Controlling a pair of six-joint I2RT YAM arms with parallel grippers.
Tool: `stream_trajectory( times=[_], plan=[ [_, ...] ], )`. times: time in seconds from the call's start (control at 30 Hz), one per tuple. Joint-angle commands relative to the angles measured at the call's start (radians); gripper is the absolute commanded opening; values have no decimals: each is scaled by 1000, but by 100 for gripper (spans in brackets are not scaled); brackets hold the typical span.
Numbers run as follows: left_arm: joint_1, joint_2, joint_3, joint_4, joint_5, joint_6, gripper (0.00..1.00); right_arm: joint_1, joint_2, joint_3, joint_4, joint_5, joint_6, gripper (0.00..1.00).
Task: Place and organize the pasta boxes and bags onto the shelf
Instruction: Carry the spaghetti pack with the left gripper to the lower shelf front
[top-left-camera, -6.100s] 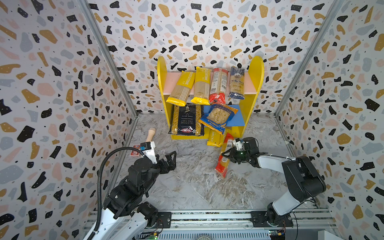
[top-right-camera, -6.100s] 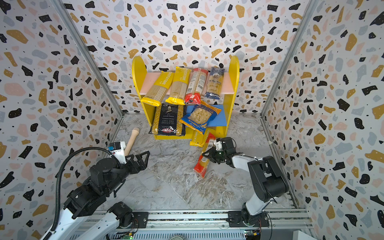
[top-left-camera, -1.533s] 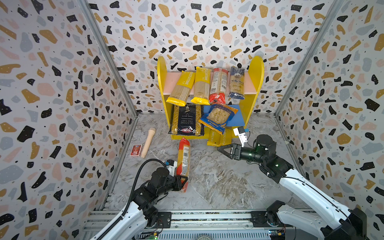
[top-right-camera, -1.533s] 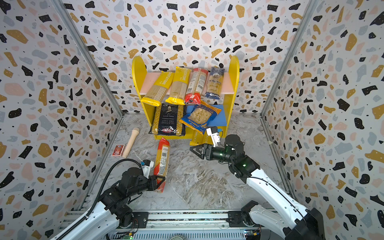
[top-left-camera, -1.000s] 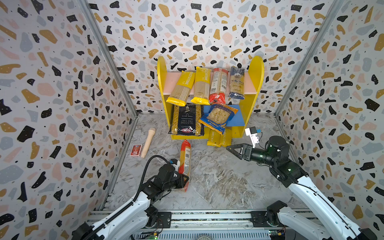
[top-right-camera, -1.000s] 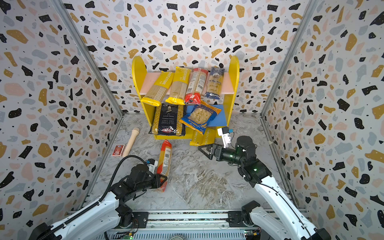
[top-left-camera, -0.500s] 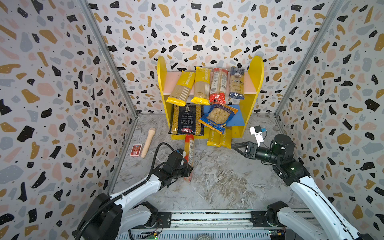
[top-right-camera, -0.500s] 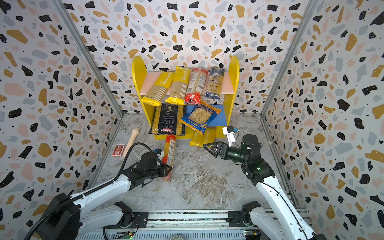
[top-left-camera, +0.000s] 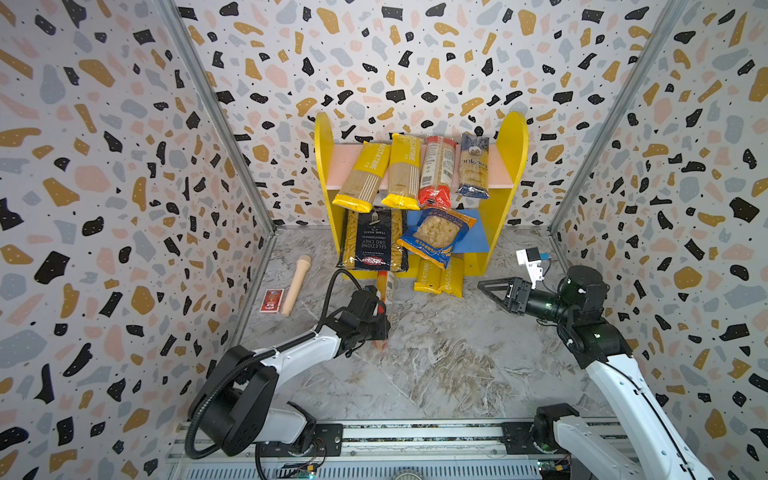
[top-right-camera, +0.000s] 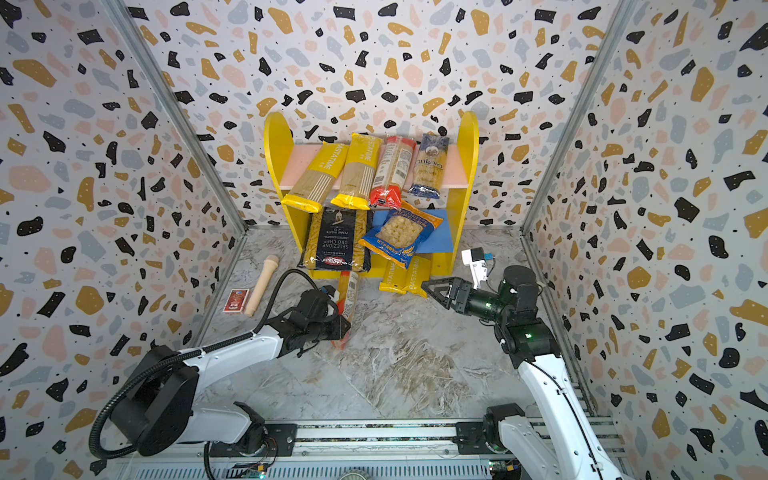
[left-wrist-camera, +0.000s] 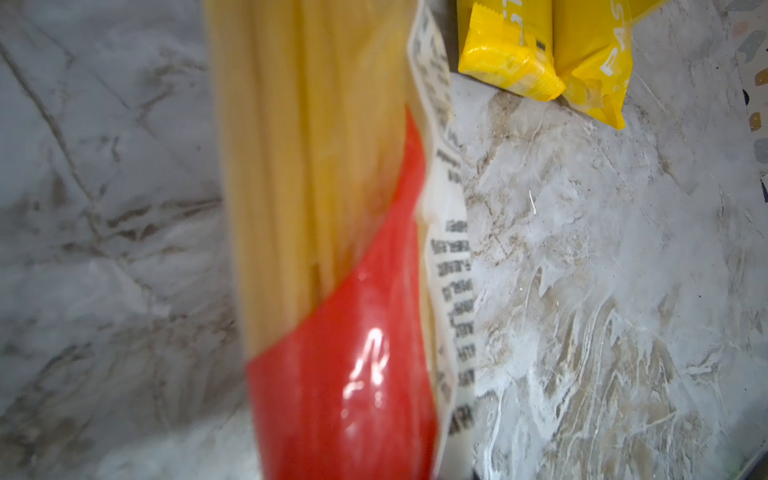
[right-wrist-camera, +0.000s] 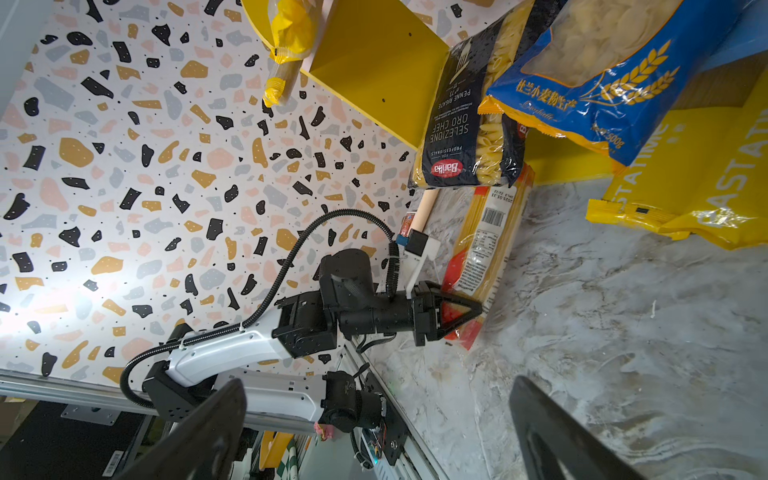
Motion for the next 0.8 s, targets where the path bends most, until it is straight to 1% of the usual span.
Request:
stream_trajectory(
  times=[0.0, 0.4, 0.77],
  plan=[
    [8, 12, 90, 219, -41, 60, 0, -4, -7, 13, 24, -29, -1, 99],
    [39, 162, 211, 255, -83, 88, 0, -21, 15, 17, 27, -45, -4, 99],
    [64, 243, 277, 270, -115, 106, 0, -34, 38, 21, 23, -49, -11, 99]
  ],
)
